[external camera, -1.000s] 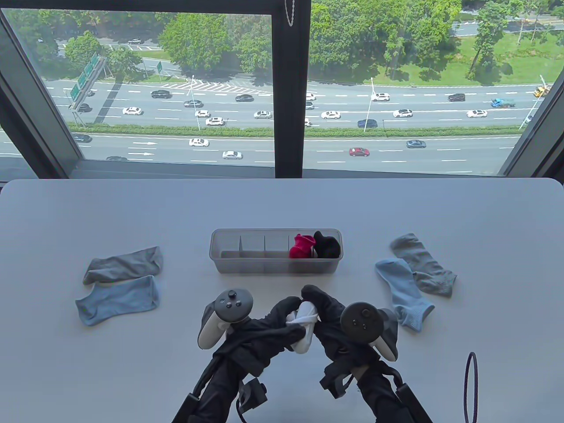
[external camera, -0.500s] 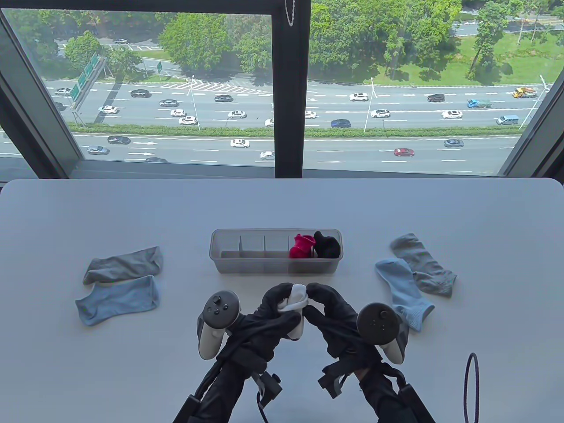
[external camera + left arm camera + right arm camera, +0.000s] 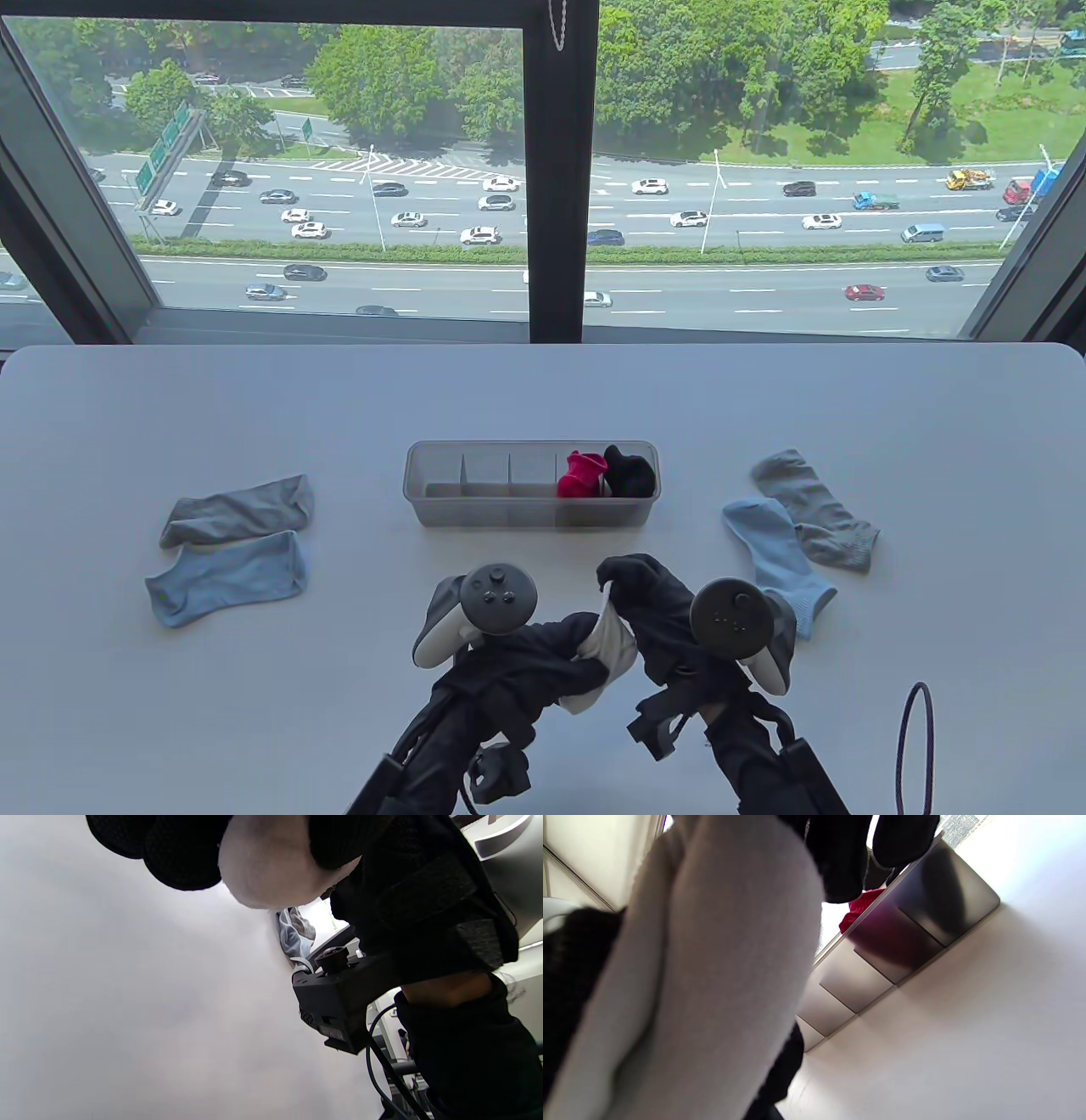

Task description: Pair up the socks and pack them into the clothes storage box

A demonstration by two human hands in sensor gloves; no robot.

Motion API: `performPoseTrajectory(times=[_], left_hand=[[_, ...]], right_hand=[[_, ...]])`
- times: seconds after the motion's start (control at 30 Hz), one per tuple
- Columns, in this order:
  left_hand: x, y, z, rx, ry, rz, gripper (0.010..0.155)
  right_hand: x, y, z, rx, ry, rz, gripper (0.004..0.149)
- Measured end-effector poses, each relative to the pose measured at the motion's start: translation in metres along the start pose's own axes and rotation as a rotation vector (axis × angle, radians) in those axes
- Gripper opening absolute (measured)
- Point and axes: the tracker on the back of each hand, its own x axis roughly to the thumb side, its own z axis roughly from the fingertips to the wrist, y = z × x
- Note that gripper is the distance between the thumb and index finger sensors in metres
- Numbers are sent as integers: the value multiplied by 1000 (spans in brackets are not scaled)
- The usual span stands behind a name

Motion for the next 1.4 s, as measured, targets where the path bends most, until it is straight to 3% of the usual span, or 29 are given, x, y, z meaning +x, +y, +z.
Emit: performPoseTrajectory(times=[0.07, 0.13, 0.17, 0.2, 0.27, 0.33, 0.4, 0.53, 0.63, 0.67, 0.7, 0.73, 0.87, 0.93, 1.07, 1.17, 1.23, 1.27, 1.3, 1.33, 1.4], left_hand=[[-2, 8, 8, 194, -12, 3, 42], [-3, 14, 13, 248, -14, -27, 39], [-3, 15, 14, 260, -29, -38, 39], [1, 14, 13, 257, -48, -49, 38], [3, 13, 13, 276, -20, -94, 40], [-2, 16, 14, 317, -33, -20, 39], [-11, 21, 17, 425, -21, 116, 43], [-14, 22, 17, 419, -31, 147, 67], [-12, 20, 17, 324, 77, 40, 63], [-12, 18, 19, 339, 76, 16, 51], [-10, 18, 20, 440, 46, 24, 44], [-7, 18, 19, 480, 17, 41, 42], [-7, 22, 22, 444, -68, 138, 44], [-10, 23, 24, 430, -44, 148, 40], [-16, 24, 25, 499, 8, 172, 43], [-26, 26, 27, 497, -35, 342, 52], [-30, 27, 23, 378, -108, 434, 65], [-30, 26, 20, 233, -87, 420, 71], [-29, 23, 17, 134, -48, 364, 72], [-27, 19, 15, 127, -26, 281, 67], [-22, 20, 14, 341, -69, 208, 51]], right_hand=[[-4, 1, -2, 47, 32, -48, 42], [-10, 4, -4, 147, 43, -159, 74], [-13, 9, -4, 216, 54, -206, 82], [-16, 14, -3, 241, 59, -216, 81], [-14, 15, -3, 203, 60, -237, 59], [-13, 12, -5, 196, 60, -254, 48], [-15, 10, -5, 234, 33, -262, 45], [-11, 15, -6, 232, 37, -289, 46], [-9, 16, -4, 193, 35, -316, 45], [-9, 16, -4, 196, 39, -313, 46], [-11, 16, -3, 206, 40, -284, 50], [-11, 19, -4, 244, 38, -257, 61], [-8, 18, -5, 227, 28, -200, 52], [-10, 20, -4, 274, 14, -187, 49], [-13, 25, -5, 314, 31, -228, 47], [-16, 22, -4, 270, 58, -265, 46], [-22, 17, -2, 194, 93, -283, 47], [-24, 15, -2, 171, 106, -303, 47], [-25, 14, -2, 155, 115, -333, 48], [-25, 13, -2, 146, 120, -366, 48], [-27, 13, -1, 151, 129, -382, 50]])
